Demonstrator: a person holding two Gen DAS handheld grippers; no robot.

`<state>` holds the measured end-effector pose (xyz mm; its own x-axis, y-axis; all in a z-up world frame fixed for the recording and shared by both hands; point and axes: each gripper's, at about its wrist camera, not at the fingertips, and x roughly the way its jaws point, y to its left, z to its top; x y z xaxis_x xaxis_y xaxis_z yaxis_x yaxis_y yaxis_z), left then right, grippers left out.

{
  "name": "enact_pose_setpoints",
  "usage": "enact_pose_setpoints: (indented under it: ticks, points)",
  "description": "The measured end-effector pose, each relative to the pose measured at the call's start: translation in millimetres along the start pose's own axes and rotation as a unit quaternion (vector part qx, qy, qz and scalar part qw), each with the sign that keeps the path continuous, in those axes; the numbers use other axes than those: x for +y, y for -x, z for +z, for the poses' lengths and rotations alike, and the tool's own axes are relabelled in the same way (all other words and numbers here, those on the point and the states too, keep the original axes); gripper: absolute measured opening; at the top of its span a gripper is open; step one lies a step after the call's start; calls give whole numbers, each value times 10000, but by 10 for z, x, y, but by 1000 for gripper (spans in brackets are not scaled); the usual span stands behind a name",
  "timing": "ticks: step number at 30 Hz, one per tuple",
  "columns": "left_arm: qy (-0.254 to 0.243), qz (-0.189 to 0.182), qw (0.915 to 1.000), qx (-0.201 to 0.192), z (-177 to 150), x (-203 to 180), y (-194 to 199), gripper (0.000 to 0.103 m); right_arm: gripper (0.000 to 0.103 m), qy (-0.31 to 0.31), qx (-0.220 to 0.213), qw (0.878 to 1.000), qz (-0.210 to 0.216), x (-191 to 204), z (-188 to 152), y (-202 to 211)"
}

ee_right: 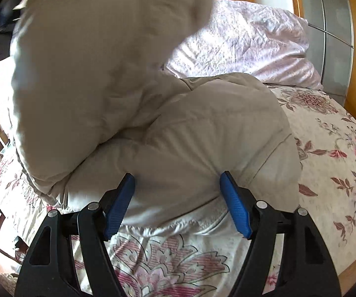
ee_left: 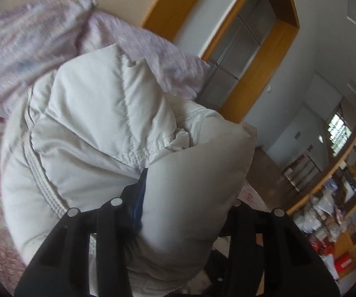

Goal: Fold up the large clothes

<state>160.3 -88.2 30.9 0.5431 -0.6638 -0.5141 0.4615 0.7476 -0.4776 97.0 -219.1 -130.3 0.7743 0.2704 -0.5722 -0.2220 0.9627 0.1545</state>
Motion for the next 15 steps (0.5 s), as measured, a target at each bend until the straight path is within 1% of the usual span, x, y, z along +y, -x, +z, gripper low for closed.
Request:
enact_pose_setpoints:
  ticks: [2,3,5,6,7,8,9,10,12,15]
  points:
    - [245,-441,9974,507,-32,19,-298,41,73,-74,-78,9999,26,-11,-39,27]
    - [384,-669,9938,797,-63,47,-462,41,73,-115,-111,9999,46,-15,-52,39]
    - [529,-870,9874,1211,-113,73,-690,41,73,-202,-172,9996,79,-36,-95,62]
    - [515,-849,9865,1299,-123,58,-737,41,73,-225,-187,9995,90,-38,-106,64]
    - [442,-797,9873,1304,-114,32,-736,42,73,-244,-197,9995,99,-37,-114,64]
    - [356,-747,9883,1279,-80,3,-711,47,73,-256,-205,9994,105,-35,-114,64]
    - [348,-810,9878,1284,-62,-2,-691,55,73,-273,-217,9993,114,-35,-113,63]
    - [393,-952,9863,1290,-27,0,-633,58,73,-286,-229,9993,119,-29,-114,61]
    - [439,-1081,9851,1267,37,14,-536,68,74,-277,-227,9993,109,-21,-107,50]
    - [472,-1271,9854,1031,177,56,-320,75,74,-285,-229,9993,98,-19,-108,35]
